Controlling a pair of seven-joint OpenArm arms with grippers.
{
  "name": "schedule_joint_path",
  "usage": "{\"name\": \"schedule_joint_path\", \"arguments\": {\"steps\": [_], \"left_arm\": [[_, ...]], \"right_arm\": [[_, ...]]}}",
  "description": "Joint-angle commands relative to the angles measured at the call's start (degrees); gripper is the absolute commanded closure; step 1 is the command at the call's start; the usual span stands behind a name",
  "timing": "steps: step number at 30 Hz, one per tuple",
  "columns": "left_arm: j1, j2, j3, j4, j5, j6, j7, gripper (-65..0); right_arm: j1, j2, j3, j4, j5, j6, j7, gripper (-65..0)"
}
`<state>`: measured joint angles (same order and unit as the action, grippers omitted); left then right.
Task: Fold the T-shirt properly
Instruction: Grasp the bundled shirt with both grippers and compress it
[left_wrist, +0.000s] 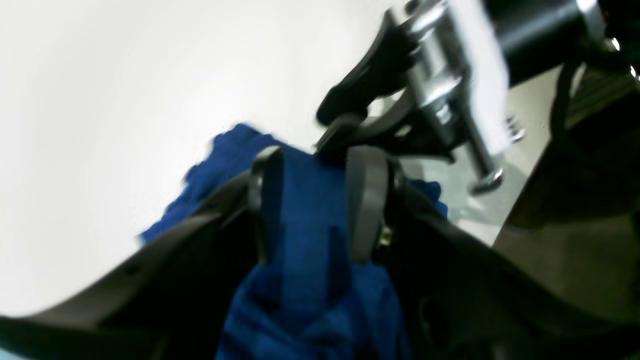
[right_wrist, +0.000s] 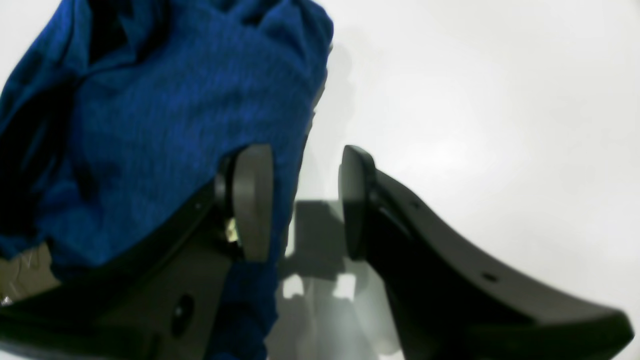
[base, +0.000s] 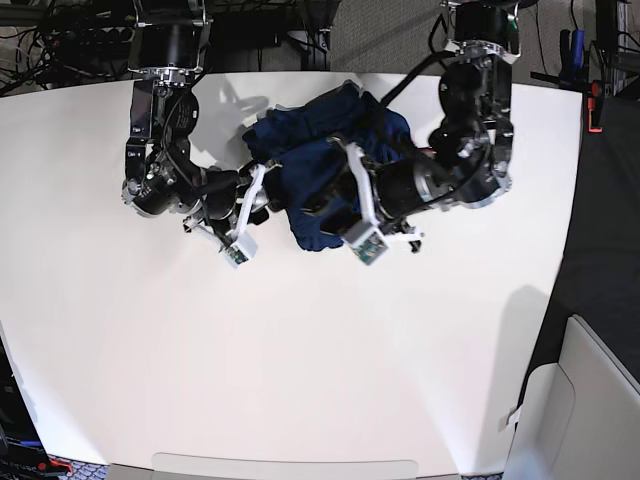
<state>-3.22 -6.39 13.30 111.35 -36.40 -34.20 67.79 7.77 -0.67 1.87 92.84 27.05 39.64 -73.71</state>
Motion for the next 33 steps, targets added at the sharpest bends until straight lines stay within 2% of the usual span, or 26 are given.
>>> {"name": "schedule_joint_path", "arguments": {"steps": [1, 6, 9, 12, 19, 27, 33], "left_arm": [[-1.6, -0.2, 1.1, 0.2, 0.2, 0.0, -2.1, -19.6], [-4.1, -0.2, 4.8, -5.5, 1.8, 0.0, -4.1, -19.3], [-5.4, -0.6, 4.8, -9.0, 1.8, 0.0, -7.9, -19.4], [-6.5, -0.8, 4.6, -12.8, 1.8, 0.0, -9.3, -19.4], [-6.8, -7.5, 4.4, -13.6, 1.8, 0.1, -9.7, -19.3], [-3.6, -15.6, 3.8, -17.9, 3.2, 0.2, -15.3, -19.2], [2.5, -15.9, -1.7, -18.3, 7.3, 0.2, -15.7, -19.2]], "right_arm": [[1.1, -0.5, -1.4, 1.0, 1.7, 0.4, 0.8, -20.0], [0.4, -0.5, -2.9, 1.1, 1.7, 0.4, 0.9, -6.9], [0.4, -0.5, -2.9, 1.1, 1.7, 0.4, 0.9, -6.5], [0.4, -0.5, -2.9, 1.1, 1.7, 0.4, 0.9, -6.5], [0.4, -0.5, -2.5, 5.5, 1.9, 0.4, 1.1, -6.5], [2.1, -0.8, -2.8, 5.1, 1.9, 0.4, 1.2, -6.5], [2.9, -0.9, -4.5, 2.9, 1.7, 0.4, 1.2, -6.5]]}}
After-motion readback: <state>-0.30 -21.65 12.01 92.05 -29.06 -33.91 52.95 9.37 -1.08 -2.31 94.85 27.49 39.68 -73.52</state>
